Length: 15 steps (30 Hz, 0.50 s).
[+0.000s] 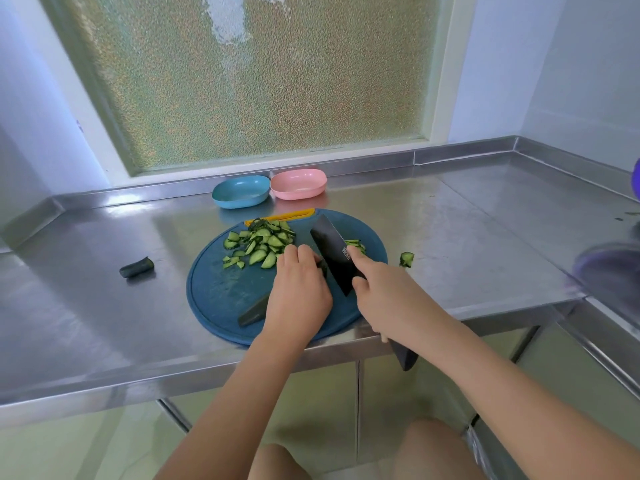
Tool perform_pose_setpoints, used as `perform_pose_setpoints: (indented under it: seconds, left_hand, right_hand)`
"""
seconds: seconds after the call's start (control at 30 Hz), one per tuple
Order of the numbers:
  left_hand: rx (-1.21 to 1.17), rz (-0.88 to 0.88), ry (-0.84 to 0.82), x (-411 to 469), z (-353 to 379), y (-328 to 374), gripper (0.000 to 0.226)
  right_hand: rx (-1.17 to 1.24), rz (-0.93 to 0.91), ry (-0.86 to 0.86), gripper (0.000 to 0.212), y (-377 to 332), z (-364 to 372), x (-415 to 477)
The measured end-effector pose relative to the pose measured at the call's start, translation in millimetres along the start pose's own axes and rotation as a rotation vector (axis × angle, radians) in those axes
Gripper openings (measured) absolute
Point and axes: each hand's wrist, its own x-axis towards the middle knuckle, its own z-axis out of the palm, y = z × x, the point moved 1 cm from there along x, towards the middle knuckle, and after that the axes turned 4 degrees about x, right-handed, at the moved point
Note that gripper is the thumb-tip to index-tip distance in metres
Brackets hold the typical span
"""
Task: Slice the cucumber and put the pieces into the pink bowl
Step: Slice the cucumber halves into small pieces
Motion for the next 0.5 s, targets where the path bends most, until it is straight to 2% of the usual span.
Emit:
perform_pose_setpoints:
  seconds: [0.17,0.5]
  left_hand:
    - [0.029,0.010,-0.005,0.4,-0.9,1.4,0.010]
    - [0.014,0.004,-0.033,-0.1,2.1,-2.7,0.010]
  right_hand:
    - [0.076,-0.007,0.020,0.054,-1.7,-9.9,-0.3]
    - [0.028,-0.025,0.005,0.053,-6.4,-7.9,2.0]
